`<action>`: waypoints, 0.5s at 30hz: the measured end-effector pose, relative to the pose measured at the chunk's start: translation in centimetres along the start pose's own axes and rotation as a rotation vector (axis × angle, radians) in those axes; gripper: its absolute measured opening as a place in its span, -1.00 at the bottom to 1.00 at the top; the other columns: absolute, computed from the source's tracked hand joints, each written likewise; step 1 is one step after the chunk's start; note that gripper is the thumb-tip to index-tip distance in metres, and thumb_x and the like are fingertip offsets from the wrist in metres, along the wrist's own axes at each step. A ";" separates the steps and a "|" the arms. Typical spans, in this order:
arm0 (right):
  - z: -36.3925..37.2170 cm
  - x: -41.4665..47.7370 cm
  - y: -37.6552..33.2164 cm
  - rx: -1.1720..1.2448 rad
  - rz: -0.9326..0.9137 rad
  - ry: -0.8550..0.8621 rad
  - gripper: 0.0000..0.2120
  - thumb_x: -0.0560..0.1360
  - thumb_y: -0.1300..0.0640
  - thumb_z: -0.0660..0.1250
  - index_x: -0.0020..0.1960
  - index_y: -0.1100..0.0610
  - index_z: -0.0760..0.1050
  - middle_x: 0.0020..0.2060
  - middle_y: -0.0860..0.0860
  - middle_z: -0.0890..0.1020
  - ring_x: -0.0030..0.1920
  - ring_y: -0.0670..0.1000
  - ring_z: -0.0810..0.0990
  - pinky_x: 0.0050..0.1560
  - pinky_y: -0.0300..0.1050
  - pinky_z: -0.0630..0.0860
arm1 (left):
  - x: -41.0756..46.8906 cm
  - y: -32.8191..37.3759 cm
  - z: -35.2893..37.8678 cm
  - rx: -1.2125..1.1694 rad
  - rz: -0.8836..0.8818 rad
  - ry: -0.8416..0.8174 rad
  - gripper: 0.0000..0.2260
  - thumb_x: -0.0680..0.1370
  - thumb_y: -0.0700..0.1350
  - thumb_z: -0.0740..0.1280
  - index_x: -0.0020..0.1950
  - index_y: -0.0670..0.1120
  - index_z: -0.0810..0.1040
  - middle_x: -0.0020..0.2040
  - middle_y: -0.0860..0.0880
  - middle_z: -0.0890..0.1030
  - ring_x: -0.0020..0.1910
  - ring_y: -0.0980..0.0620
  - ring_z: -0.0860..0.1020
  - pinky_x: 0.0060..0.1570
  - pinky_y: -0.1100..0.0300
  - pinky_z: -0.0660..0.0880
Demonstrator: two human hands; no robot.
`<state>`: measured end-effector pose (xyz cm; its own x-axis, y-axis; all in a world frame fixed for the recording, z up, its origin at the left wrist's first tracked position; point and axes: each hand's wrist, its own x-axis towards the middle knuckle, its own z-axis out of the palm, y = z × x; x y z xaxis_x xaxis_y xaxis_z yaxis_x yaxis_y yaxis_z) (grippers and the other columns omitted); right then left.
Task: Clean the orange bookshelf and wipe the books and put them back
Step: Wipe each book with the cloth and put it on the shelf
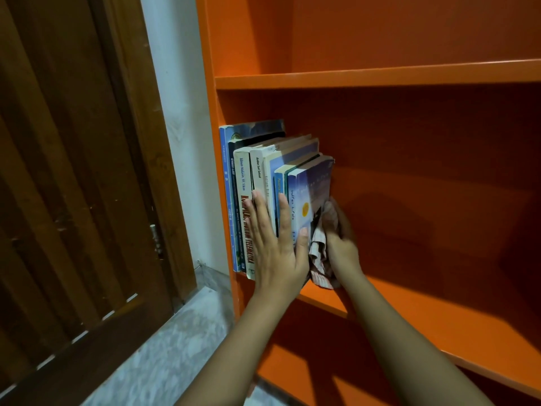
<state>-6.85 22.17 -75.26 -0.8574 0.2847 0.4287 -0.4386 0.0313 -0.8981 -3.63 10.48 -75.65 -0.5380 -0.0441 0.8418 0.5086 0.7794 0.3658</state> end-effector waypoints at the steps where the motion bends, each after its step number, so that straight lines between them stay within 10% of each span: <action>1: -0.1 -0.1 0.1 0.011 -0.004 0.015 -0.66 0.58 -0.03 0.20 0.34 -0.02 0.42 0.23 -0.21 0.47 0.22 -0.24 0.43 0.11 -0.54 0.37 | -0.1 -0.2 -0.2 0.009 0.012 -0.013 -0.37 0.63 0.00 0.11 0.54 -0.03 -0.23 0.54 -0.25 -0.19 0.52 -0.21 -0.22 0.49 -0.10 -0.18; 8: -1.7 -0.8 1.3 0.000 -0.017 0.136 -0.68 0.58 0.09 0.26 0.33 0.03 0.44 0.24 -0.04 0.52 0.24 -0.11 0.48 0.26 -0.17 0.42 | -0.4 -0.1 -1.6 0.003 -0.006 -0.055 -0.33 0.60 0.05 0.15 0.54 -0.01 -0.23 0.54 -0.12 -0.26 0.52 -0.10 -0.27 0.49 -0.11 -0.08; 15: -3.1 -1.3 0.5 0.000 -0.042 0.188 -0.67 0.58 0.21 0.25 0.34 0.11 0.43 0.22 -0.03 0.53 0.23 -0.08 0.49 0.18 -0.33 0.41 | -0.5 1.0 -2.4 0.031 -0.035 -0.134 -0.35 0.61 0.07 0.15 0.55 -0.02 -0.17 0.54 -0.09 -0.28 0.52 -0.06 -0.28 0.48 0.03 -0.26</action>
<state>-5.11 24.83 -76.58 -0.7730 0.4568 0.4402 -0.4731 0.0470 -0.8797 -1.27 9.84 -74.72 -0.6410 0.0105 0.7675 0.4678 0.7981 0.3798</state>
